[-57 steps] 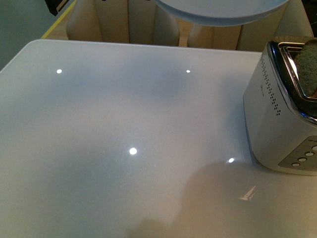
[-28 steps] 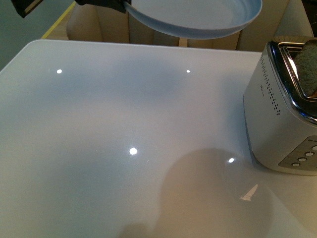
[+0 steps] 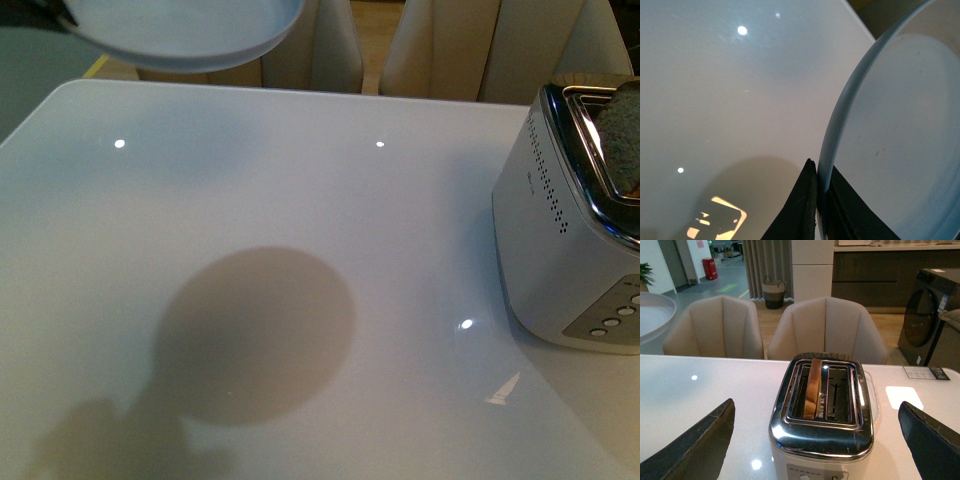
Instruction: Left arm holds plate, right arm toasts bread
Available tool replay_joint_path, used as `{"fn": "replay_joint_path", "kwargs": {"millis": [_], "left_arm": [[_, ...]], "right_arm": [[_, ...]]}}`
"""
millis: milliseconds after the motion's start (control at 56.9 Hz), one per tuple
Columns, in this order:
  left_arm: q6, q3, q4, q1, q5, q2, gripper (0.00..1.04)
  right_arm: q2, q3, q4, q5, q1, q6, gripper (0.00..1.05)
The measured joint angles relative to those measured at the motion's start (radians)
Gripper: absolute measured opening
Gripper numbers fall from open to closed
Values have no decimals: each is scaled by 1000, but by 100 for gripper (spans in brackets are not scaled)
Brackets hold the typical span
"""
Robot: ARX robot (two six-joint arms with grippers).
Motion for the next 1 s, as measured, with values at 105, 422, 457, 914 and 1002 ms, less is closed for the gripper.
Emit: {"fn": "replay_joint_path", "kwargs": {"millis": [105,422,457,914,1002], "left_arm": [[52,-41,52,72,5,78,3],[101,-205,335,132,100,251,3],[107,-221,351,132,107,262,3],[117,-335,554,130,158,372,3],[116,-336,570,128,167,395,3]], "right_arm": [[0,0,0,0,0,0,96],[0,0,0,1,0,0,96],[0,0,0,0,0,0,96],[0,0,0,0,0,0,96],[0,0,0,0,0,0,96]]}}
